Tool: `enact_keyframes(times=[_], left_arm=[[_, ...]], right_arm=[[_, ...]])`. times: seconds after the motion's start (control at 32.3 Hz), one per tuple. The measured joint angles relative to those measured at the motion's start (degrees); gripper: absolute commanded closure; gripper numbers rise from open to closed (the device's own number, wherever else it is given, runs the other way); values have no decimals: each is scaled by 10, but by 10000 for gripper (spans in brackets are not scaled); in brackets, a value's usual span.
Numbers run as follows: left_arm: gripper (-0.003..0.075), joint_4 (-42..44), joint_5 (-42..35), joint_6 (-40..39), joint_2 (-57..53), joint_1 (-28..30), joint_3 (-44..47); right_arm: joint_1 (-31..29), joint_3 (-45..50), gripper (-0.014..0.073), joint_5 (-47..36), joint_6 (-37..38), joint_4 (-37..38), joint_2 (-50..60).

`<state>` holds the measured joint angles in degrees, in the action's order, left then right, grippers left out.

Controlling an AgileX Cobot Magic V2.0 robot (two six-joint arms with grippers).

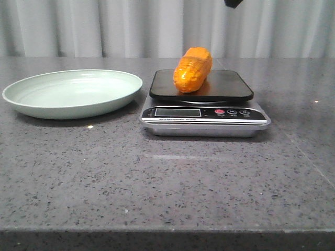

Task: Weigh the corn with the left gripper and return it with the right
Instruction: 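Lower the right gripper onto the corn on the scale and close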

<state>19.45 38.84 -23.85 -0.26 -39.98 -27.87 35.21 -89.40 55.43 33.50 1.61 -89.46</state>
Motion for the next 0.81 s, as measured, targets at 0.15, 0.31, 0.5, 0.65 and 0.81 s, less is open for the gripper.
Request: enact_keyframes(times=[0.15, 0.31, 0.5, 0.65, 0.81], left_arm=[[594, 0, 0, 0, 0, 0, 0], [594, 0, 0, 0, 0, 0, 0], [594, 0, 0, 0, 0, 0, 0], [594, 0, 0, 0, 0, 0, 0], [594, 0, 0, 0, 0, 0, 0]], right_arm=[[11, -75, -17, 73, 79, 46, -79], [11, -105, -17, 114, 115, 66, -125], [12, -109, 0, 126, 131, 78, -162], [12, -109, 254, 126, 130, 78, -192], [12, -112, 446, 124, 125, 70, -198]])
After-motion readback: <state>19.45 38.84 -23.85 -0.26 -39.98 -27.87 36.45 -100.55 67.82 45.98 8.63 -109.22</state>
